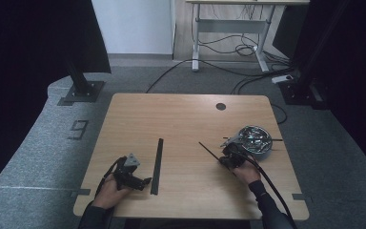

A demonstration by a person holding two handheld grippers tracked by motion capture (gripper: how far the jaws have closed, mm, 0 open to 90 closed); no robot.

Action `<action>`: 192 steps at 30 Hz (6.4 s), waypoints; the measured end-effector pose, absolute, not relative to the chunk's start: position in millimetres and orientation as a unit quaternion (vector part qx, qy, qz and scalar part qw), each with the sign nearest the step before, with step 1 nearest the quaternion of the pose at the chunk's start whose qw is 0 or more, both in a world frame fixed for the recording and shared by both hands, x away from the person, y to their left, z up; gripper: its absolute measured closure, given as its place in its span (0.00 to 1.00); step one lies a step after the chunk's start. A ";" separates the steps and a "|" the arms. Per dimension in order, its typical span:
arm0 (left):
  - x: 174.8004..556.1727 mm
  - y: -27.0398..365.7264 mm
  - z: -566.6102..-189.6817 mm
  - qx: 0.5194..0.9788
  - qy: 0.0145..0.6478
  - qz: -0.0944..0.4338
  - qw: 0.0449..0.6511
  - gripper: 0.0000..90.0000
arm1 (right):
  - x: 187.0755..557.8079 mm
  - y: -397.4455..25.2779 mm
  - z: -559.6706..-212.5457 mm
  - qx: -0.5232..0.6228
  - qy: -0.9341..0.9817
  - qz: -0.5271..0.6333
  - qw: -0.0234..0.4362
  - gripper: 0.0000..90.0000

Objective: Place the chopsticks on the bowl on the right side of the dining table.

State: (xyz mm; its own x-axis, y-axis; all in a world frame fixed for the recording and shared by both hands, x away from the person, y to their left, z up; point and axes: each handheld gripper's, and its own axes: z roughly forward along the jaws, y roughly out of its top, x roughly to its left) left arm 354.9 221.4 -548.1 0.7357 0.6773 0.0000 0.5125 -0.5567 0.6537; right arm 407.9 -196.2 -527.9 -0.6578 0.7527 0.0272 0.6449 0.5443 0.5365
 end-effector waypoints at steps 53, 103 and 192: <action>354.9 221.3 -548.0 0.873 0.341 0.127 0.325 0.00 | 394.8 -267.4 -514.4 0.420 0.900 0.106 0.043 0.75; 354.9 221.3 -548.0 0.873 0.341 0.127 0.325 0.00 | 394.7 -261.6 -465.4 0.398 0.910 0.120 0.005 0.95; 354.9 221.3 -548.2 0.873 0.340 0.128 0.325 0.00 | 431.9 -312.8 -459.0 0.517 0.785 0.272 0.205 0.14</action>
State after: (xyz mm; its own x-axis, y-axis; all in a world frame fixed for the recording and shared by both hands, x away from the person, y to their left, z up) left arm 354.9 221.3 -548.2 0.7357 0.6773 0.0023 0.5113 -0.5575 0.6540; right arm 431.9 -312.8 -459.0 -0.3812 0.9236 -0.0409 0.7009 0.3175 0.6387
